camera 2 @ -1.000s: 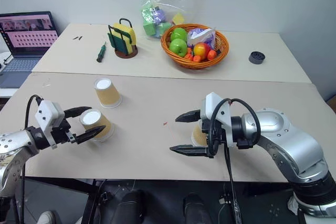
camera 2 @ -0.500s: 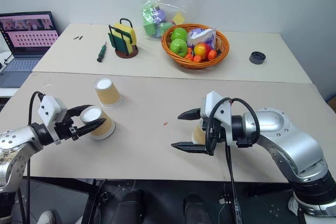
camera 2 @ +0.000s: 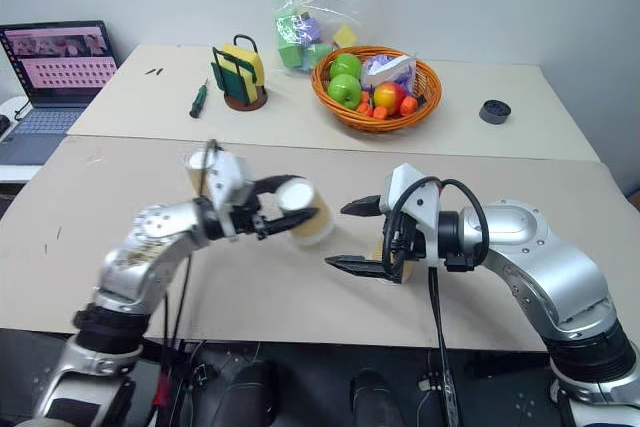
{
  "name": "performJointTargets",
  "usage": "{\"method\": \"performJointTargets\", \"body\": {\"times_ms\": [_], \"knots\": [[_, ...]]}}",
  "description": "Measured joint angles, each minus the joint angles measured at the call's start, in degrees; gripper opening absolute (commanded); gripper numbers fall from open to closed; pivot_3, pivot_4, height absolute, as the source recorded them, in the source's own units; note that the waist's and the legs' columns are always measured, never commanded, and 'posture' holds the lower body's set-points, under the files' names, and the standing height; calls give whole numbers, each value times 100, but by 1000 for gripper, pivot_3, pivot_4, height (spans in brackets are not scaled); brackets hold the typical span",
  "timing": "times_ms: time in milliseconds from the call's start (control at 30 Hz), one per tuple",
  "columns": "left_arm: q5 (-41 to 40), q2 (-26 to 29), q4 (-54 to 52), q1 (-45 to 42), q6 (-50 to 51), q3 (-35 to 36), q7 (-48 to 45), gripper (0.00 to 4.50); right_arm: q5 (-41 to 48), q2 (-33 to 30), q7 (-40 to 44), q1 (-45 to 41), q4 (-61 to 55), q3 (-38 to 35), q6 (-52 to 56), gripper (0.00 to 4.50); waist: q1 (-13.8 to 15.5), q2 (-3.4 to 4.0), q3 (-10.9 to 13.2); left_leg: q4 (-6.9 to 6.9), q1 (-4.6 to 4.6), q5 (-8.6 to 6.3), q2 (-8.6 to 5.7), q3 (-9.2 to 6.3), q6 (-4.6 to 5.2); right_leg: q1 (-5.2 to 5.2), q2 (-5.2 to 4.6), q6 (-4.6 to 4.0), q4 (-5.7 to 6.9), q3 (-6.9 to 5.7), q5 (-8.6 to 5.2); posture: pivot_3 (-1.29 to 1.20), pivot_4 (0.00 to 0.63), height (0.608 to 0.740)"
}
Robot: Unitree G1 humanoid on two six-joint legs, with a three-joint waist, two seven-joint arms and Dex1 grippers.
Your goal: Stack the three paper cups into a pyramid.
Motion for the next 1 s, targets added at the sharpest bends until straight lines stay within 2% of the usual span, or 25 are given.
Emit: {"method": "performJointTargets", "body": {"times_ms": [133,300,467,700,767,833,1000], "knots": [[438,-198,695,-101,-415,-256,-10,3025,19,2,-118,12,-128,-18,106,4500,-14,1,0,0,0,1,-2,-3,1,1,0,1,1,0,1,0,150,669],[458,-199,716,-201,-531,-200,-196,4449,57,-3,-202,96,-236,-56,165,4500,-3,1,0,0,0,1,-3,-6,1,5,-1,2,0,-2,0,0,150,669],[37,0,70,-200,-140,145,-295,4449,52,9,-202,117,-226,-51,176,4500,-25,2,0,0,0,1,-3,-8,1,5,-1,2,1,-3,0,0,150,669],[-1354,686,-1150,-137,1401,1441,-7,4449,-57,76,-111,80,0,9,140,4500,-88,4,1,0,17,1,-3,-17,1,30,-2,7,0,-12,-3,0,150,669],[-1533,666,-1395,121,1809,1988,660,4449,-126,89,-64,70,73,35,97,4500,-101,6,3,0,50,-3,-4,-17,6,62,-3,10,-6,-11,-8,0,150,669],[-1024,321,-1608,737,1902,2372,1884,4449,-173,121,-28,58,114,58,82,4500,-115,7,2,0,58,-4,-5,-17,8,70,-3,10,-7,-9,-8,0,150,669],[-142,-691,-2062,1786,1964,2229,3569,4449,-218,197,52,21,177,155,81,4500,-47,-2,7,4,46,-3,-9,-27,7,67,-3,9,-9,-17,-4,0,150,669]]}}
